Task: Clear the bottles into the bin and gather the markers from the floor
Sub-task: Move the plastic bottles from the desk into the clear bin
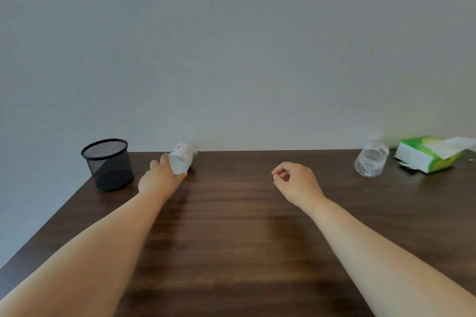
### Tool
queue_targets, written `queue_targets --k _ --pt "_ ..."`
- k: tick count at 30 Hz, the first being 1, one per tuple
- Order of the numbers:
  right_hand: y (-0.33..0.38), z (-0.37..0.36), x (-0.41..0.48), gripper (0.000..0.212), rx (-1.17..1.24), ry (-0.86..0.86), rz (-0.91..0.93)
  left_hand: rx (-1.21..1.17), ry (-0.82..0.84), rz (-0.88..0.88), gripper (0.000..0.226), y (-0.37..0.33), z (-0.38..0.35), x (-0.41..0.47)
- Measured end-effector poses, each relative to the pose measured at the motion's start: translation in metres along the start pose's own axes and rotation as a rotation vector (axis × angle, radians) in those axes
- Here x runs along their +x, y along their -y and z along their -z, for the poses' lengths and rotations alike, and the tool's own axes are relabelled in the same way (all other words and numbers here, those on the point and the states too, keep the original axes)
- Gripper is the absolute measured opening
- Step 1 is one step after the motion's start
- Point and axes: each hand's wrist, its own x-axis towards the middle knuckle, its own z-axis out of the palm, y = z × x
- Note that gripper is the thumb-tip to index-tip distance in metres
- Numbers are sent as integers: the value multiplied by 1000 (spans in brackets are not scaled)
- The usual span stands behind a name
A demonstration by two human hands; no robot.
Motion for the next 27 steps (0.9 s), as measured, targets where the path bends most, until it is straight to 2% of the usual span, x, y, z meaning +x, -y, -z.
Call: queue_targets --k 4,8,11,16,20,23,27 --pt "-21 12 4 15 0 -10 -29 -181 -139 -125 75 -42 -2 -16" --pt "-46 33 5 15 16 -59 -61 -326 -113 -361 71 -115 -13 -37" --pt "-67 54 3 17 14 -120 -93 -426 -70 -470 70 -170 -31 -51" --pt "-103 86 6 23 -39 -184 -155 -518 -1 -527 72 -232 -63 -66" --pt "-130 100 19 39 -176 -223 -187 -538 54 -551 74 -257 -85 -68" --pt "-150 101 33 53 -275 -207 -274 -543 68 -546 75 -270 -95 -66" --pt "-165 97 51 62 -311 -134 -354 -541 79 -530 76 -277 -102 -56"
